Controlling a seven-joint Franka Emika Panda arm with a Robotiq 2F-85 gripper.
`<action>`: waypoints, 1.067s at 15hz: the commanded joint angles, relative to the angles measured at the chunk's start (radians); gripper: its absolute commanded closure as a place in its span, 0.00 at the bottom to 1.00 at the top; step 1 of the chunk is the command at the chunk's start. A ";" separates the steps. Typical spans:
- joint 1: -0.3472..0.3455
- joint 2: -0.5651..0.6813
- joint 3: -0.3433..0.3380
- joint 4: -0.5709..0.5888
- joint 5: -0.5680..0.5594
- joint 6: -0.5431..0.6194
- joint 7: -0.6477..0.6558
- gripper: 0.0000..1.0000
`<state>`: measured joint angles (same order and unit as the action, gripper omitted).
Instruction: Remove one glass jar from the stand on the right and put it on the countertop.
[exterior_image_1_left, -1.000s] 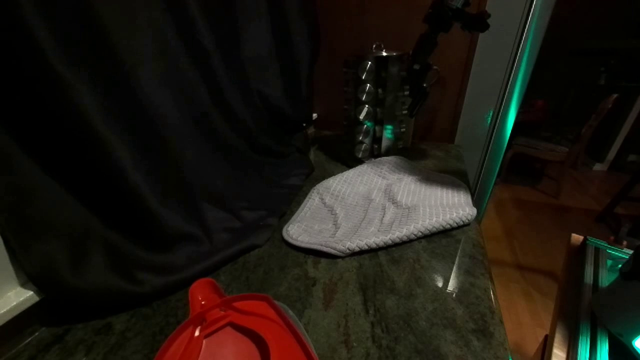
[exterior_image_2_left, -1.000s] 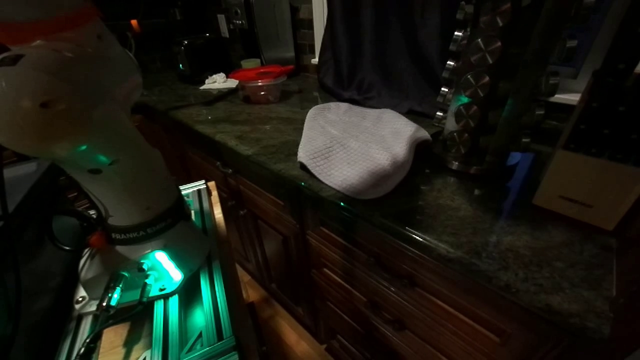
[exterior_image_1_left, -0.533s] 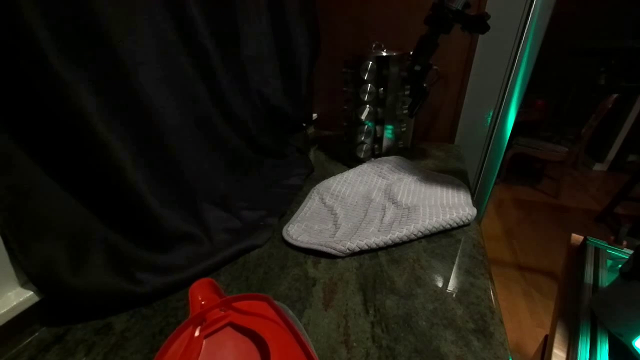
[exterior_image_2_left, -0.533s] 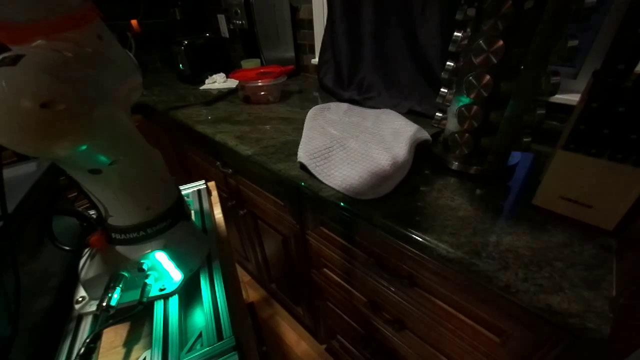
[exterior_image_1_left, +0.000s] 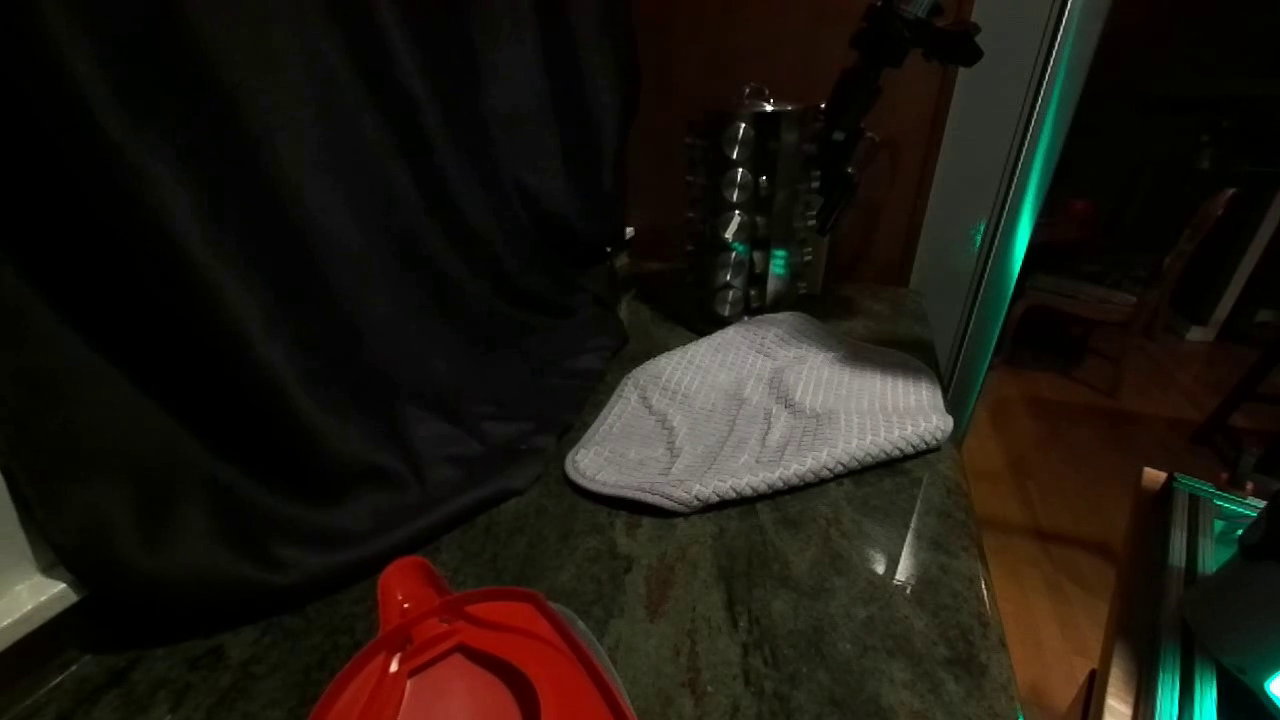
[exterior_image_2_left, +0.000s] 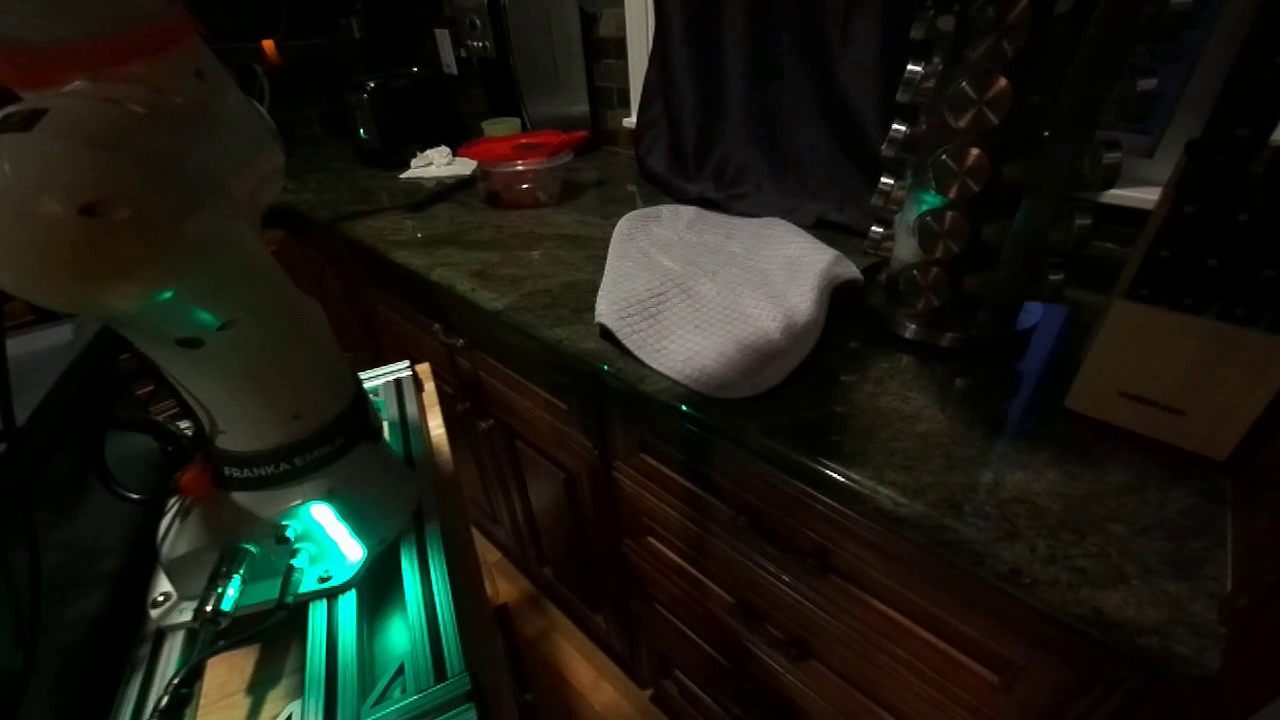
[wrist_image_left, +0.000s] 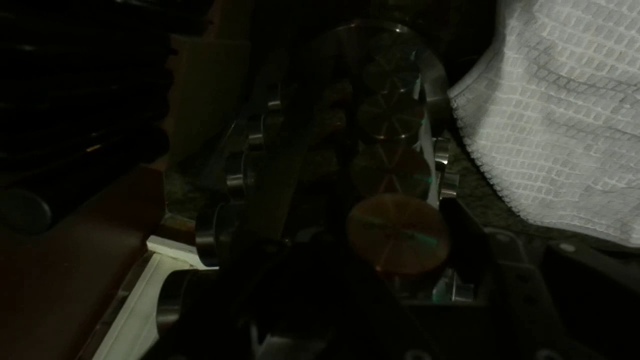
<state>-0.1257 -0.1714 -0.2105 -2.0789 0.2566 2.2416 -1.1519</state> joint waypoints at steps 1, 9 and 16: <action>-0.006 -0.036 -0.020 -0.024 -0.034 -0.036 -0.049 0.76; -0.014 -0.052 -0.045 -0.018 -0.036 -0.066 -0.092 0.76; -0.011 -0.066 -0.038 -0.012 -0.038 -0.077 -0.059 0.76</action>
<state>-0.1317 -0.1980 -0.2475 -2.0810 0.2413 2.1961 -1.2330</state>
